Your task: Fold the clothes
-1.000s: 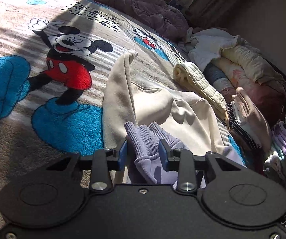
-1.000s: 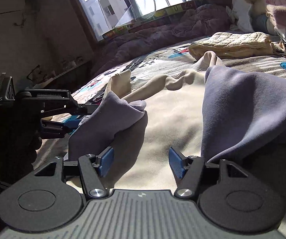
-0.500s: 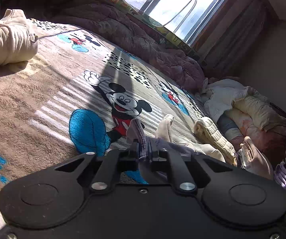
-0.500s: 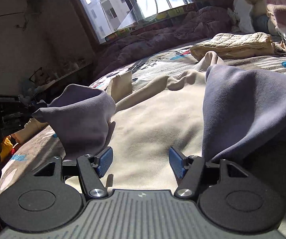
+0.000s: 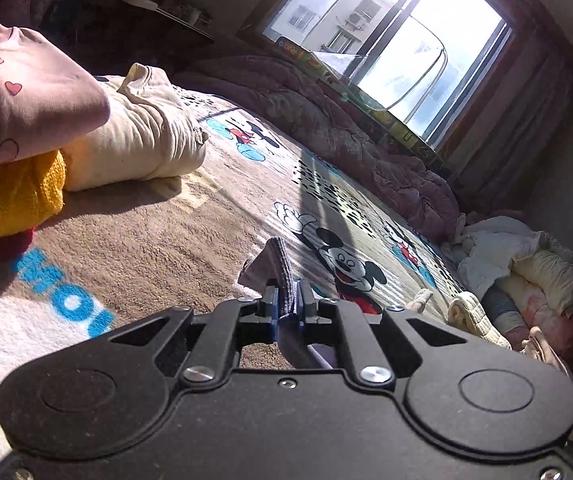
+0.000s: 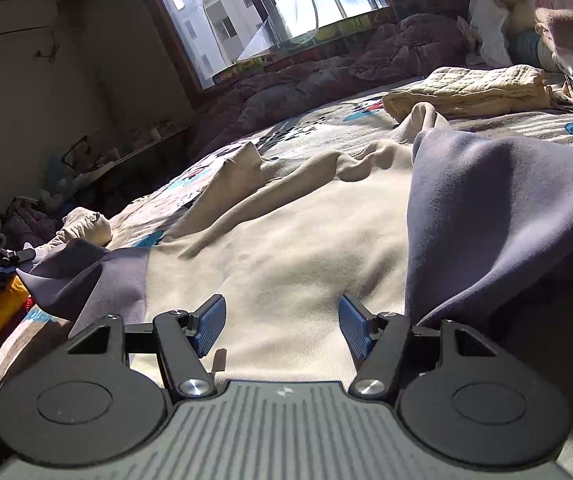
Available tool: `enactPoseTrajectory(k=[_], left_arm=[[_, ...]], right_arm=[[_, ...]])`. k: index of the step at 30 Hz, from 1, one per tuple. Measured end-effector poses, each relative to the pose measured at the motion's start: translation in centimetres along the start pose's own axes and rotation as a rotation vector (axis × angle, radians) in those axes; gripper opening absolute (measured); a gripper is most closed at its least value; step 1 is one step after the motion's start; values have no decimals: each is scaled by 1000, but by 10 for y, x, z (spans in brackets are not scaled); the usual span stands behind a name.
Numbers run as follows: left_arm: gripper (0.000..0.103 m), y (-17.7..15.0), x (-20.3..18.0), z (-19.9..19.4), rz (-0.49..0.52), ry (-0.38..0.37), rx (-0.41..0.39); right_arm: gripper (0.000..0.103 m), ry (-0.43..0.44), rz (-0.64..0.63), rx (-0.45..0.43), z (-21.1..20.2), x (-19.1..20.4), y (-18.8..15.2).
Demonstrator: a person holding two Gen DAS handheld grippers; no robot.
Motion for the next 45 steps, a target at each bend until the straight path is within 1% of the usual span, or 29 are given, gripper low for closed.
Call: enactPoseTrajectory(k=[4, 8, 11, 12, 13, 14, 15, 16, 17, 19, 21, 22, 24, 25, 27, 28, 29, 30, 31, 32, 34, 35, 36, 38, 40, 41, 43, 44, 45], left_arm=[[6, 15, 7, 4, 12, -7, -7], [3, 27, 4, 19, 89, 26, -9], [3, 32, 14, 32, 50, 19, -4], [3, 31, 18, 39, 44, 46, 8], [5, 29, 23, 45, 32, 102, 23], [7, 26, 28, 51, 20, 158, 38], [9, 24, 33, 55, 5, 195, 52], [20, 23, 37, 56, -20, 195, 58], [34, 23, 41, 55, -49, 186, 58], [50, 22, 43, 51, -90, 161, 59], [52, 19, 43, 47, -128, 133, 96], [53, 16, 44, 45, -142, 128, 117], [54, 9, 43, 41, -150, 123, 148], [55, 5, 44, 40, -152, 129, 158], [55, 0, 47, 41, -165, 135, 178], [55, -3, 48, 43, -169, 136, 185], [53, -6, 48, 46, -164, 138, 185], [50, -7, 47, 50, -152, 147, 180], [26, -8, 46, 56, -131, 157, 178], [5, -9, 44, 62, -112, 164, 177], [5, -6, 40, 62, -106, 164, 125], [5, -2, 35, 57, -108, 145, 89], [5, 2, 31, 54, -102, 135, 66], [5, 3, 29, 56, -72, 164, 76], [7, -6, 39, 68, -69, 246, 144], [11, -9, 41, 70, -62, 273, 163], [15, -5, 36, 65, -35, 296, 129], [26, -4, 34, 62, -22, 308, 112], [29, -2, 30, 59, 2, 325, 91]], right_arm=[[63, -29, -40, 1, -1, 5, -1], [63, -98, -114, 7, -1, 16, -3], [63, -187, -200, 16, -3, 29, -4], [63, -230, -224, 7, -7, 35, -5], [62, -265, -252, -9, -12, 41, -7], [62, -277, -293, -44, -22, 50, -8], [62, -282, -331, -78, -31, 59, -10], [62, -260, -368, -102, -37, 71, -13], [62, -219, -424, -115, -42, 86, -16], [62, -139, -542, -133, -48, 117, -25], [54, -81, -687, -99, -39, 147, -36], [51, -68, -749, -69, -31, 157, -43], [41, -76, -866, 9, -9, 177, -55], [38, -86, -909, 32, -2, 182, -61], [37, -102, -967, 44, 7, 190, -67], [35, -102, -967, 54, 9, 191, -66], [32, -99, -966, 65, 12, 193, -66], [23, -87, -967, 82, 14, 195, -65], [16, -71, -964, 101, 16, 196, -64], [5, -46, -945, 126, 17, 197, -61], [4, -10, -883, 164, 18, 196, -52], [4, 8, -855, 176, 15, 196, -47], [4, 24, -838, 168, 8, 196, -44], [4, 58, -820, 183, -4, 198, -41], [3, 66, -830, 230, -3, 197, -51], [3, 67, -846, 252, 0, 196, -60], [4, 67, -865, 224, -3, 196, -68], [4, 69, -853, 223, -5, 197, -68], [4, 78, -830, 219, -9, 197, -66]])
Point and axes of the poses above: each gripper's, at about its wrist camera, not at the fingertips, and z roughly the way its jaws point, x to its left, y to its top, the point moved 2 cm from there along z, roughly the way its jaws point, and after that the axes turned 4 degrees about -y, right-handed, at the moved point
